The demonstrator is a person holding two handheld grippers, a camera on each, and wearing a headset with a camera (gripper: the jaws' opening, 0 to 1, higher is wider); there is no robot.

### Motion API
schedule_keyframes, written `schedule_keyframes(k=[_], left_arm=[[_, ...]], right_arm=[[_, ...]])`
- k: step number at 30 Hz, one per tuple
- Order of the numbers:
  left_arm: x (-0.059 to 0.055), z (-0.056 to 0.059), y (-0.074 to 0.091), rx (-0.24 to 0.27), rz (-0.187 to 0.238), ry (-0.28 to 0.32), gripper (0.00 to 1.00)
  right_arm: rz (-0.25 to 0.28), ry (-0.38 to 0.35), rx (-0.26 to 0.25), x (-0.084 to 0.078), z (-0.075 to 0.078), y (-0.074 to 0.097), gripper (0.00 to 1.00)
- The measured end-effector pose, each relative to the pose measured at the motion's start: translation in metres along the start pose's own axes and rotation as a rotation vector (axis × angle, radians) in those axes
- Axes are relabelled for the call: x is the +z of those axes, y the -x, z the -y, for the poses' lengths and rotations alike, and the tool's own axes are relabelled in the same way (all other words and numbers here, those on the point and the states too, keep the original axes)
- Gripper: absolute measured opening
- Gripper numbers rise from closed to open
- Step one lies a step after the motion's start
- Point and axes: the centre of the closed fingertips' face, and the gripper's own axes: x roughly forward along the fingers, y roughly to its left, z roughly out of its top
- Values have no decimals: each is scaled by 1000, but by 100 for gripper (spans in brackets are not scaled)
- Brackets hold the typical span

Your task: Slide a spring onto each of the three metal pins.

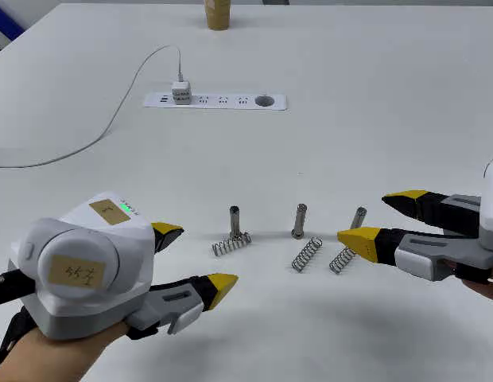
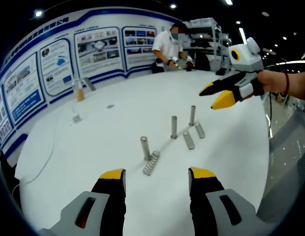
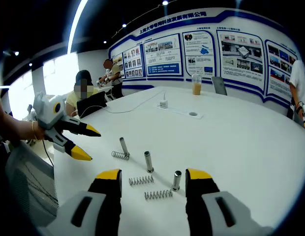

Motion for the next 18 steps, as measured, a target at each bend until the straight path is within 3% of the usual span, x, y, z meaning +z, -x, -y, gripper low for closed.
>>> schedule_keyframes(k=[13, 18], left_arm=[[-6, -11, -31, -44, -13, -33, 41], [-11, -11, -43, -85, -28, -4, 38]], right_arm=[[-13, -9, 36, -12, -8, 3, 63], [-31, -20, 47, -19, -12, 4, 66]])
